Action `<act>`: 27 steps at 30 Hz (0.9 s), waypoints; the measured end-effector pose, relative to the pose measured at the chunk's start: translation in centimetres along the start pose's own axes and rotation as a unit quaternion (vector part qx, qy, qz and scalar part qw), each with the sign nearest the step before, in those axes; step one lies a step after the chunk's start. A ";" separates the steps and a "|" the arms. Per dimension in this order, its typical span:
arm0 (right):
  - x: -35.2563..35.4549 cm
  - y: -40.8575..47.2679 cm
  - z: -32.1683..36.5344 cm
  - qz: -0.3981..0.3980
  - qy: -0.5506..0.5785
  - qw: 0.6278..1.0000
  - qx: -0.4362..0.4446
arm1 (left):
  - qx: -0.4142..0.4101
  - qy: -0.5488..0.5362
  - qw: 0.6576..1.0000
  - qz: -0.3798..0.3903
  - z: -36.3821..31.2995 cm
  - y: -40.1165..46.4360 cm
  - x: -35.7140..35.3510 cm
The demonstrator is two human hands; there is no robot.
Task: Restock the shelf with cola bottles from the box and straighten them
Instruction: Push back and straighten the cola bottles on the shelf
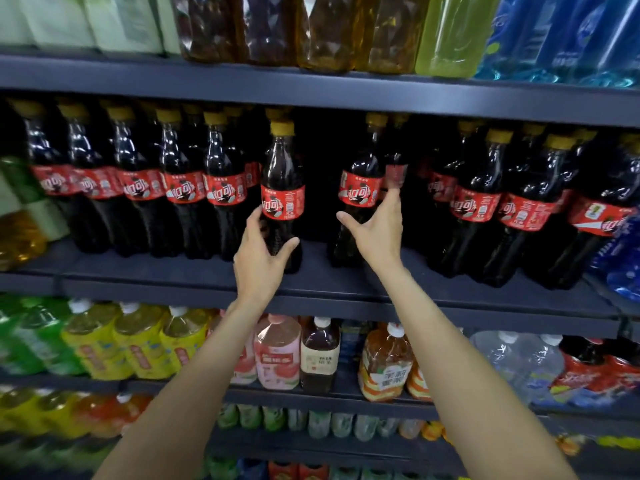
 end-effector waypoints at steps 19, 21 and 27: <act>-12.6 12.6 -3.0 0.027 0.016 0.999 0.020 | -0.095 0.252 0.955 -0.126 -0.1 0.9 0.2; -13.2 13.0 -3.0 0.028 0.011 0.999 0.022 | -0.107 0.232 0.963 -0.090 0.3 0.9 0.2; -13.7 13.0 -2.5 0.051 0.011 0.998 0.025 | -0.092 0.200 0.973 -0.066 0.7 0.6 -0.3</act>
Point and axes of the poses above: each hand's wrist, its own y-axis towards the middle knuckle, its own x-axis out of the back of the hand, z = x × y, the point moved 9 cm from there along y, towards the middle knuckle, and after that the axes turned 2 degrees about -x, right-handed, at the moved point
